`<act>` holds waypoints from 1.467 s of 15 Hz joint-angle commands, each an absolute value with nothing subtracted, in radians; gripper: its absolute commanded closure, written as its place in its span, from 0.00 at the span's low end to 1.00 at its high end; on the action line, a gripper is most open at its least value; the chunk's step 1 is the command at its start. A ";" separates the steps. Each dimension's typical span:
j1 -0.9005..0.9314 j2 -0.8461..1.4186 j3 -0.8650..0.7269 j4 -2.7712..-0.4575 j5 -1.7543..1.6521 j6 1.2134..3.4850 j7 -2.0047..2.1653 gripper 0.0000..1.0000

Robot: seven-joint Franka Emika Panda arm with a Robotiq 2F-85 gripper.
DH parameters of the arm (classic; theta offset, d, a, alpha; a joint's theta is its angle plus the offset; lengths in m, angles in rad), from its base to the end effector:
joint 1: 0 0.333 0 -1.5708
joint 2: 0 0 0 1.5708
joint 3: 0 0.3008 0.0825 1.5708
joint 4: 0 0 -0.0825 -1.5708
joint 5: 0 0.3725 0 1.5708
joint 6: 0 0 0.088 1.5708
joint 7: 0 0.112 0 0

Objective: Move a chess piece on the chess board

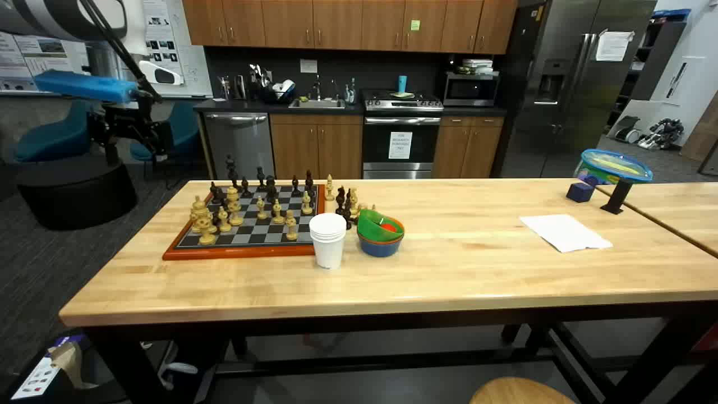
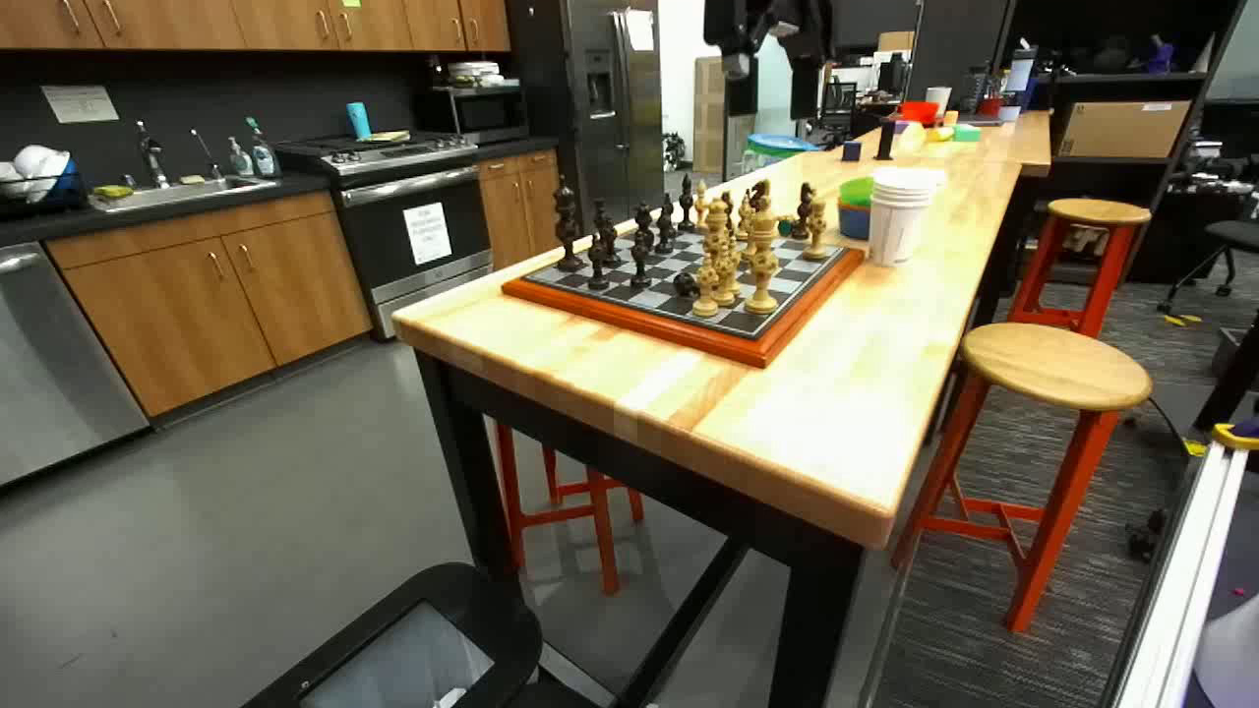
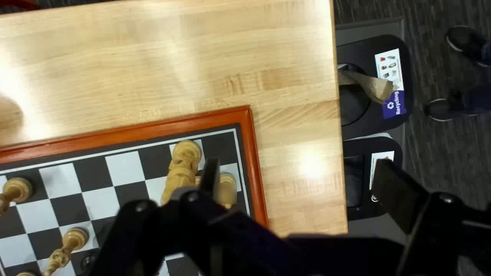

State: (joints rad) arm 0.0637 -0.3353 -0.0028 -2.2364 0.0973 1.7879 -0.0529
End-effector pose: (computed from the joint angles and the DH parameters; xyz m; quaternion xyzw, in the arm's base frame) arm 0.4316 0.0351 0.4806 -0.9963 -0.0437 0.0567 0.0471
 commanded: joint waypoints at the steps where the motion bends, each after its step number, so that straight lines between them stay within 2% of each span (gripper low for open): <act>1: 0.055 -0.335 0.005 -2.234 0.100 1.786 -0.055 0.00; 7: 0.055 -0.335 0.005 -2.234 0.100 1.787 -0.055 0.00; 22: 0.062 -0.004 0.030 -2.035 0.014 1.807 -0.408 0.00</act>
State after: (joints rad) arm 0.0645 -0.0546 0.0253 -2.0888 0.0429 1.7992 -0.3219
